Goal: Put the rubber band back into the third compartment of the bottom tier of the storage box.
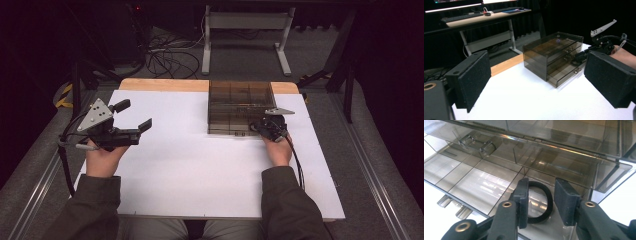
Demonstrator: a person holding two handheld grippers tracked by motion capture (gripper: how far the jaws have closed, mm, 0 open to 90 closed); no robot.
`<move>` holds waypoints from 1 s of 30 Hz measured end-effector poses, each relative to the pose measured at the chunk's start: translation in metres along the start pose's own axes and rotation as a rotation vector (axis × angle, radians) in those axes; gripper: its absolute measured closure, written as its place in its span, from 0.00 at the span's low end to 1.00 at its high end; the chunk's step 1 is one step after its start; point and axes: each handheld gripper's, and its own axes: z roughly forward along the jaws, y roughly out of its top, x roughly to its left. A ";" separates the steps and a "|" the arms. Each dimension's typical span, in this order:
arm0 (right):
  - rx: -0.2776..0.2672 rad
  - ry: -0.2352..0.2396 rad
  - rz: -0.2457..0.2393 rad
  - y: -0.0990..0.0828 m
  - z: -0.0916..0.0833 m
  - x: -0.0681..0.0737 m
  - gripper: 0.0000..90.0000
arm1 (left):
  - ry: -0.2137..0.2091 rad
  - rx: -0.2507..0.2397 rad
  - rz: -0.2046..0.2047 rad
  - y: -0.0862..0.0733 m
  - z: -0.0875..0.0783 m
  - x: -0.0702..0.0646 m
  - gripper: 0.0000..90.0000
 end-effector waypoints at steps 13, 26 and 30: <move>-0.015 0.046 0.014 0.001 -0.005 0.005 0.63 | 0.002 -0.010 -0.004 0.001 -0.003 0.001 0.09; -0.049 0.083 0.038 0.004 -0.016 0.011 0.53 | 0.003 -0.019 -0.011 0.002 -0.005 0.003 0.09; -0.067 0.094 0.040 0.006 -0.019 0.013 0.49 | 0.005 -0.016 -0.011 0.001 -0.005 0.003 0.09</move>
